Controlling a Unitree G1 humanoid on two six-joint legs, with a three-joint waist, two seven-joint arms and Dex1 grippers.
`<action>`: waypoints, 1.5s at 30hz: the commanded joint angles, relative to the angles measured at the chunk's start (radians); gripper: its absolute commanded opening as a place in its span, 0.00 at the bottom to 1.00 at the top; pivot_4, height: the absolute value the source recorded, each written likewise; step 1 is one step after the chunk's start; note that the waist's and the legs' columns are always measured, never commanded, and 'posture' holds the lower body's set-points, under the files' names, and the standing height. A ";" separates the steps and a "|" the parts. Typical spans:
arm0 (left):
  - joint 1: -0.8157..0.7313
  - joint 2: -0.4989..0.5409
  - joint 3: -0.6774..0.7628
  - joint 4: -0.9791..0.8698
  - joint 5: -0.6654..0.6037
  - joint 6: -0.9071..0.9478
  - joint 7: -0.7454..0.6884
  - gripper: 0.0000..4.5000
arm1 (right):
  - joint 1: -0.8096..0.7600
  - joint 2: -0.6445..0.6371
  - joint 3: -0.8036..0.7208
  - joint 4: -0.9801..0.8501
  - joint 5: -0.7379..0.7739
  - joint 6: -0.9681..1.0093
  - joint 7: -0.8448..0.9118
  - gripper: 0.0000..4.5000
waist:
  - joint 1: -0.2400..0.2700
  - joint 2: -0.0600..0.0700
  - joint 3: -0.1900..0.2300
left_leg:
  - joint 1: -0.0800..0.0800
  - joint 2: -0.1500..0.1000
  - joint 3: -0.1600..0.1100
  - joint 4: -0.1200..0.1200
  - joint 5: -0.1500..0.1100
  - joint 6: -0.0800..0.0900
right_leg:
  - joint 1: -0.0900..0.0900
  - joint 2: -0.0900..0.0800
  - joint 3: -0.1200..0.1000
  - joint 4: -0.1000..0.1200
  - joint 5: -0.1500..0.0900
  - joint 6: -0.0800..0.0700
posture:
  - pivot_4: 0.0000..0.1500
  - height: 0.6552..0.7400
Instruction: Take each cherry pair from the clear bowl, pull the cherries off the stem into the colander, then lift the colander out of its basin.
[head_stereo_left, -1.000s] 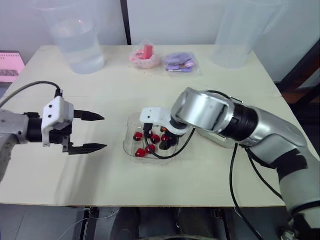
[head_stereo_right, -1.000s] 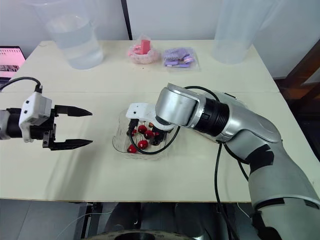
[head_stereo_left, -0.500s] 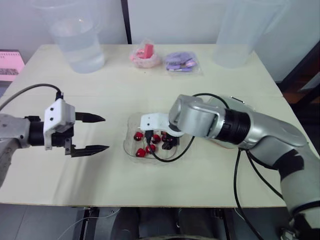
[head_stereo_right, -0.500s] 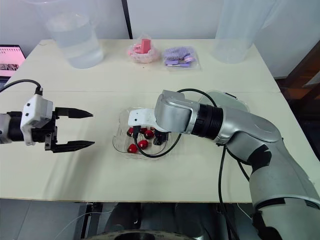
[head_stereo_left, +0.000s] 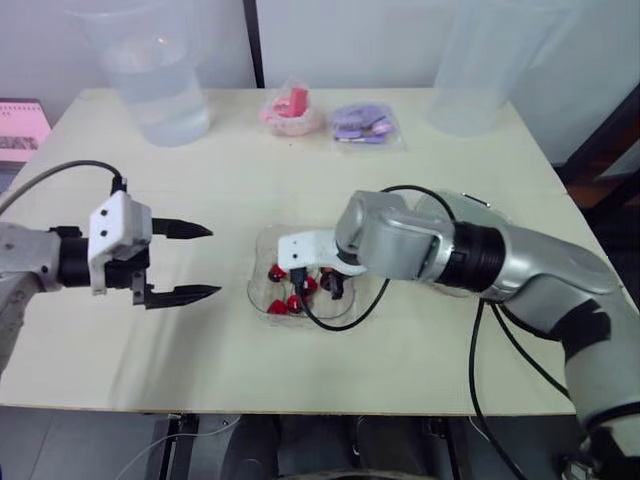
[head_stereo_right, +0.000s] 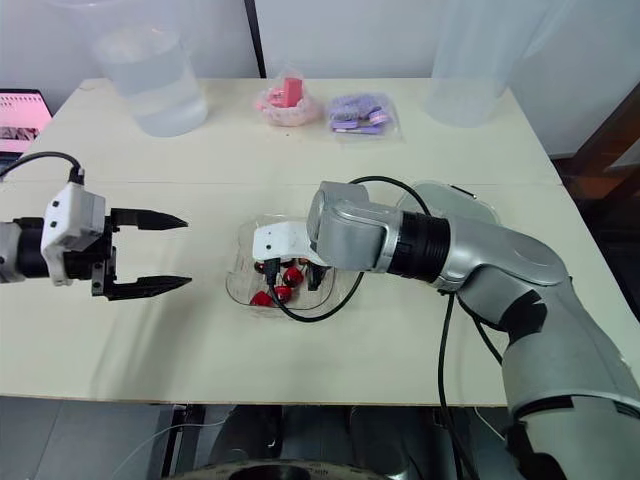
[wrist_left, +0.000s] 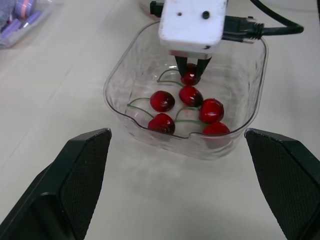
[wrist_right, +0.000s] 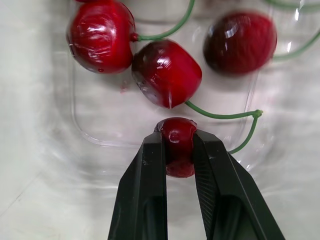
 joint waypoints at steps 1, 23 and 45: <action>-0.030 0.009 0.018 0.005 -0.008 -0.004 -0.003 1.00 | -0.041 -0.068 -0.065 -0.084 -0.050 -0.092 0.045 0.09 | 0.000 0.000 0.000 | 0.000 0.000 0.000 0.000 0.000 0.000 | 0.000 0.000 0.000 0.000 0.000 0.000 | 1.00 0.96; -0.554 -0.253 -0.118 0.297 -0.083 0.193 0.129 1.00 | 0.259 -0.272 -0.456 -0.206 -0.676 -1.063 -0.119 0.09 | 0.001 -0.001 0.000 | 0.000 -0.001 -0.002 0.002 0.001 -0.001 | 0.002 0.000 0.000 0.000 0.001 0.001 | 1.00 0.96; -0.790 -0.499 -0.189 0.544 -0.016 0.196 0.145 1.00 | 0.428 -0.057 -0.642 -0.264 -1.006 -0.987 -0.144 0.09 | 0.001 -0.001 -0.001 | 0.000 -0.003 -0.004 0.002 0.002 -0.003 | 0.004 -0.001 -0.001 0.001 0.002 0.003 | 1.00 0.96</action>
